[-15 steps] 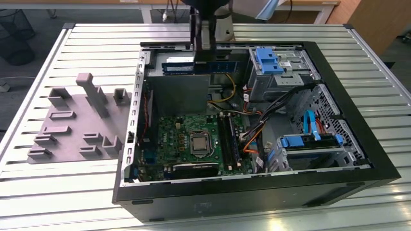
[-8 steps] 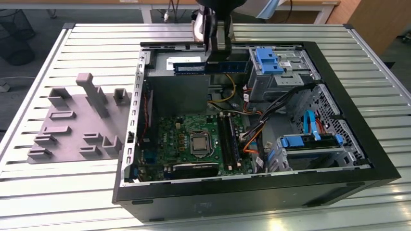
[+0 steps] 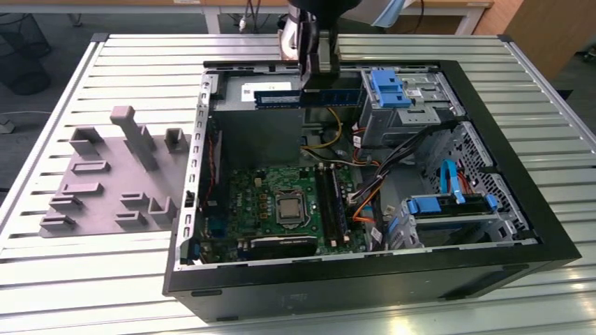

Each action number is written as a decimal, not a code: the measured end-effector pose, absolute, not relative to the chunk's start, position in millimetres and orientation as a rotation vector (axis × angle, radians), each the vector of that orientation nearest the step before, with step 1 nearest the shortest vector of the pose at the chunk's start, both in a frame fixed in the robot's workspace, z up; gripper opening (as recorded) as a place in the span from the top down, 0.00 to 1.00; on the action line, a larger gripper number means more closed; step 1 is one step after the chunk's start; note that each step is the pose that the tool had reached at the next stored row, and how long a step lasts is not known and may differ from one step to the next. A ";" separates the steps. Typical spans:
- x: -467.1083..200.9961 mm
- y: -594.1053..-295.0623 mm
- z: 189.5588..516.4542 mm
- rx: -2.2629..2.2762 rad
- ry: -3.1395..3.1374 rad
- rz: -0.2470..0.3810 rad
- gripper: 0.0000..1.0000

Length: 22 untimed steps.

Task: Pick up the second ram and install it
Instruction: 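Insert the second ram into the second slot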

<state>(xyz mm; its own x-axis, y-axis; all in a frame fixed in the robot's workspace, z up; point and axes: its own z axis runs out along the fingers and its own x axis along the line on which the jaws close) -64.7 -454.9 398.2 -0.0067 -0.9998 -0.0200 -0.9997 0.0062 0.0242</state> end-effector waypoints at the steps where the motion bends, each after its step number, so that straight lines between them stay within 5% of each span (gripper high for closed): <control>1: -64.4 -454.9 398.2 2.212 -2.226 -0.049 0.86; 22: -51.5 -460.1 390.2 2.212 -2.226 -0.049 0.86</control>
